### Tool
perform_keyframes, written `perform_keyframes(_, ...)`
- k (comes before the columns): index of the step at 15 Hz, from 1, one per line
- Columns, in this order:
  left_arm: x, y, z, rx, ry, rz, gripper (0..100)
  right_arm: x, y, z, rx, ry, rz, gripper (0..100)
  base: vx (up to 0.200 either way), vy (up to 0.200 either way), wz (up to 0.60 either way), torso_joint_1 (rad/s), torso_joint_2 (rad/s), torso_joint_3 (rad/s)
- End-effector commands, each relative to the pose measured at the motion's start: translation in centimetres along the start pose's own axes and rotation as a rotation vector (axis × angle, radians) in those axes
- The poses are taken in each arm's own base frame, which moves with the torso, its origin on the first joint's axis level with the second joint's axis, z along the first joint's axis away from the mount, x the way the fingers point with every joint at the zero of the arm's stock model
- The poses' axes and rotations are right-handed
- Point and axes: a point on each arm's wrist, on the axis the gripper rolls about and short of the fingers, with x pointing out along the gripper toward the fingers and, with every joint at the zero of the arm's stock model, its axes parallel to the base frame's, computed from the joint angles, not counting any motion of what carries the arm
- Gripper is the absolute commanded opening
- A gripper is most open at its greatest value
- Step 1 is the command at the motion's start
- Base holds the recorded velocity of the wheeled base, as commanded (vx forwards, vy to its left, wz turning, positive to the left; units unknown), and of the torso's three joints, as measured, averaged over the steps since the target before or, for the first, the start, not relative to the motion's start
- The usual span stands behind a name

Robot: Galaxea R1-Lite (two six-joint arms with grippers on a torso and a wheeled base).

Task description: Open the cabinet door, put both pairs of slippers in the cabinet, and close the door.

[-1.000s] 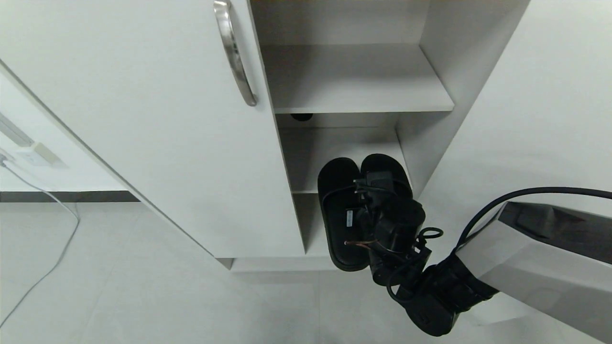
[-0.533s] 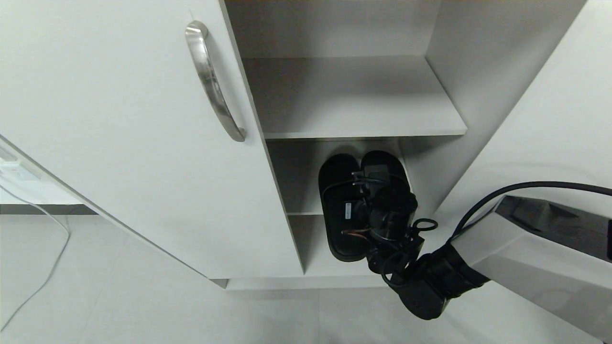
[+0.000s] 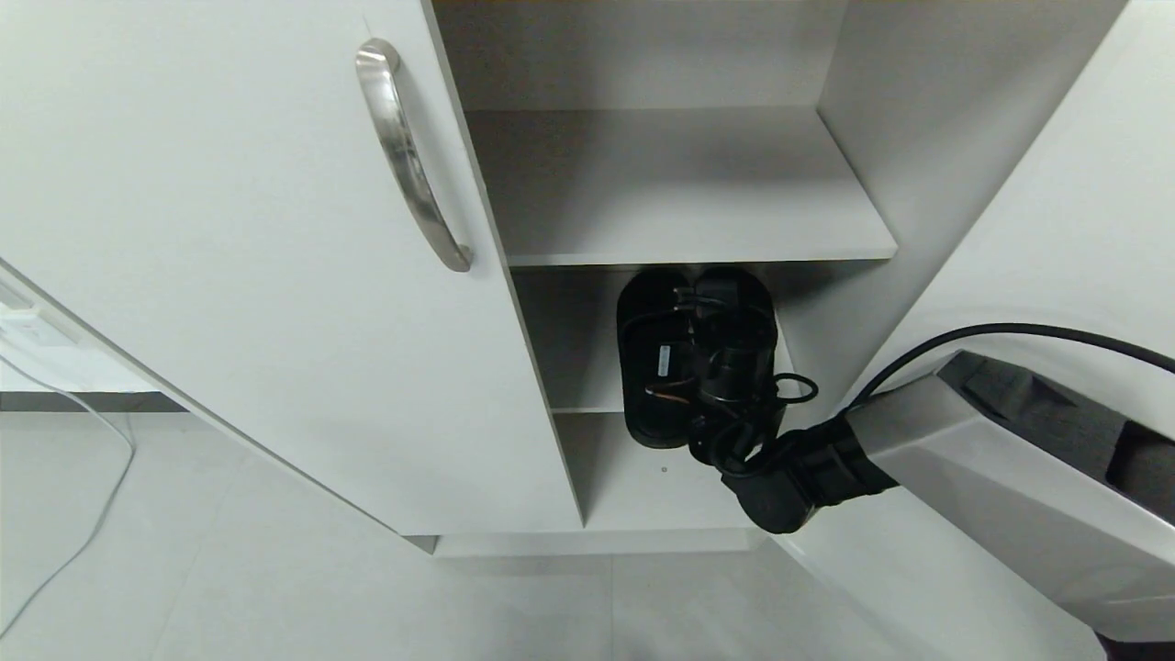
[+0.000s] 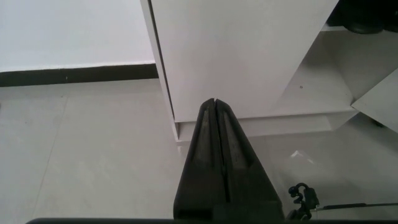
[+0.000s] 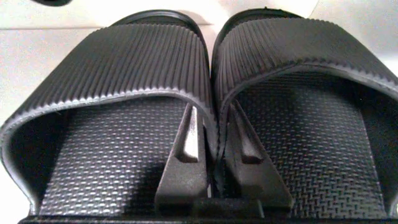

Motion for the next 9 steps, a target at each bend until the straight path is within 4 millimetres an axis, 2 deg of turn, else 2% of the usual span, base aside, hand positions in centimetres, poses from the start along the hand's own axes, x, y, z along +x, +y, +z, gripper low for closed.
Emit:
perform_keyframes(1, 0.0, 0.0, 0.0, 0.000, 0.001, 0.000, 0, 1.1, -0.1, 0.1, 0.007, -0.013, -0.017, 0, 0.000, 0.000, 0.00, 0.000, 0.00, 0.000)
perform_keyframes(4, 0.0, 0.0, 0.0, 0.000, 0.001, 0.001, 0, 2.0, -0.1, 1.0, 0.007, -0.015, -0.025, 0, 0.000, 0.000, 0.00, 0.000, 0.00, 0.000)
perform_keyframes(9, 0.0, 0.0, 0.0, 0.001, 0.001, 0.001, 0, 2.1, 0.0, -0.1, -0.009, 0.004, -0.021, 0, 0.000, 0.000, 0.00, 0.000, 0.00, 0.000)
